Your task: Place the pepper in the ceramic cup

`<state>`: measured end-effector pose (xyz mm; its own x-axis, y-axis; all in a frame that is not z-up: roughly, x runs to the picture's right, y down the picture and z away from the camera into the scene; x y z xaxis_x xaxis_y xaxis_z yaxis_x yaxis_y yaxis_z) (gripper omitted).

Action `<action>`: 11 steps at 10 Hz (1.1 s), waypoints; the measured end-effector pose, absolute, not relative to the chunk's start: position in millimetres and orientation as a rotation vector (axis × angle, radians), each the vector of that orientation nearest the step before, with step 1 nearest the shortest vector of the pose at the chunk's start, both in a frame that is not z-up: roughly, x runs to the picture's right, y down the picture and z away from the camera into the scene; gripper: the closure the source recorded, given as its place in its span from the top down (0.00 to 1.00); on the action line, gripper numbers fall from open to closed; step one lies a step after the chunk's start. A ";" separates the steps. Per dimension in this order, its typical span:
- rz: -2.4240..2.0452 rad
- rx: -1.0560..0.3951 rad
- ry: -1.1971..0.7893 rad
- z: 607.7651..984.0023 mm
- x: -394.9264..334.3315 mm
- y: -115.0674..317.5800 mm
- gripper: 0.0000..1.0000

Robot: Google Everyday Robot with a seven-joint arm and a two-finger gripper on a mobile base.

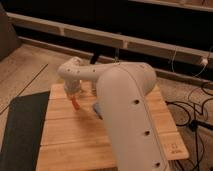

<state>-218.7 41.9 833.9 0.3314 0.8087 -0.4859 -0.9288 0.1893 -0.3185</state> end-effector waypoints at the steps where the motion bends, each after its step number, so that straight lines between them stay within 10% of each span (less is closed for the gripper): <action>1: 1.228 -0.609 0.222 820.0 -221.9 35.2 0.00; 11: 1.246 -0.516 0.177 800.0 -218.2 -16.7 0.00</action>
